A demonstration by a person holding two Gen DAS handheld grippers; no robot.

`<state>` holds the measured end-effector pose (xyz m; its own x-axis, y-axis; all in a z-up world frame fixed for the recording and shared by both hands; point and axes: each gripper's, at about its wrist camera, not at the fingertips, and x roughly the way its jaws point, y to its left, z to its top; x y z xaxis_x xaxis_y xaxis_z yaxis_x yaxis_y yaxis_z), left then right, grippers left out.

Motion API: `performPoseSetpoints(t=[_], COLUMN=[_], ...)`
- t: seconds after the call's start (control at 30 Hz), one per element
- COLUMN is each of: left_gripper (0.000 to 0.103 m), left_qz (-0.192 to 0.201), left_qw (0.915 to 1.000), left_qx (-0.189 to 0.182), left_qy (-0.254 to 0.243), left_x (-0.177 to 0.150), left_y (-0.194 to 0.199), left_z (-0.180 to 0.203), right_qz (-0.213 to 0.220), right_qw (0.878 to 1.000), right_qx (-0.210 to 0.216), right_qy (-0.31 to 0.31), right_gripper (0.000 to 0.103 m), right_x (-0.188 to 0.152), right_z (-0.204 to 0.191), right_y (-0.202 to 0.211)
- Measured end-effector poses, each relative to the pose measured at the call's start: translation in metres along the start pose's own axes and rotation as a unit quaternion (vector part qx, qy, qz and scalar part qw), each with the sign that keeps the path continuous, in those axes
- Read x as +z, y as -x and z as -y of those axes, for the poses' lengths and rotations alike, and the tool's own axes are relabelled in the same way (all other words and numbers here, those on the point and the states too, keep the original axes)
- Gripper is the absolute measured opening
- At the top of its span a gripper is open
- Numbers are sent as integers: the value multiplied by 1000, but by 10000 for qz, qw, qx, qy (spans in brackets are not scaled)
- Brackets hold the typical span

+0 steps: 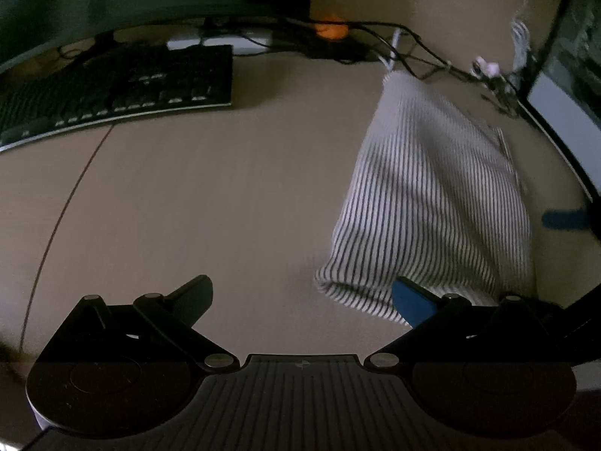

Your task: Fold clothes

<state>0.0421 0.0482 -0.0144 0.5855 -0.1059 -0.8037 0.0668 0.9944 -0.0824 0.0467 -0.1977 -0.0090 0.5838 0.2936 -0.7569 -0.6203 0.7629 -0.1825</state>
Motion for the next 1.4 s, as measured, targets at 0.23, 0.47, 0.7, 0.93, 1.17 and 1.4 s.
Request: performPoseSetpoints(t=[0.23,0.47,0.7,0.93,1.17,1.4], left_gripper=[103,103,103,103,103,103], left_qz=[32,-66,-23,20,56,15], left_qw=[9994,9890,9837,9900,9896,9924], left_qx=[151,82,250,330,276,160], left_qy=[-296,-1478,-1783,-1375,-1410,-1221], left_x=[6,-8,-14,-1,4,7], left_y=[-3,-7,-23,-24,-22,-20], left_z=[0,31,50,46,47,40], right_qz=[251,214,214,438,379,25], right_qw=[9952,9980,9986,9982,9910,9983], right_qx=[-109,-220,-263,-158,-38,195], right_qy=[-940,-552,-397,375,1287,541], right_gripper=[103,103,103,103,103,101], right_x=[24,24,21,10,-6,-2], right_z=[19,-1,-4,-21,-54,-31], right_y=[7,1,6,20,2,-13])
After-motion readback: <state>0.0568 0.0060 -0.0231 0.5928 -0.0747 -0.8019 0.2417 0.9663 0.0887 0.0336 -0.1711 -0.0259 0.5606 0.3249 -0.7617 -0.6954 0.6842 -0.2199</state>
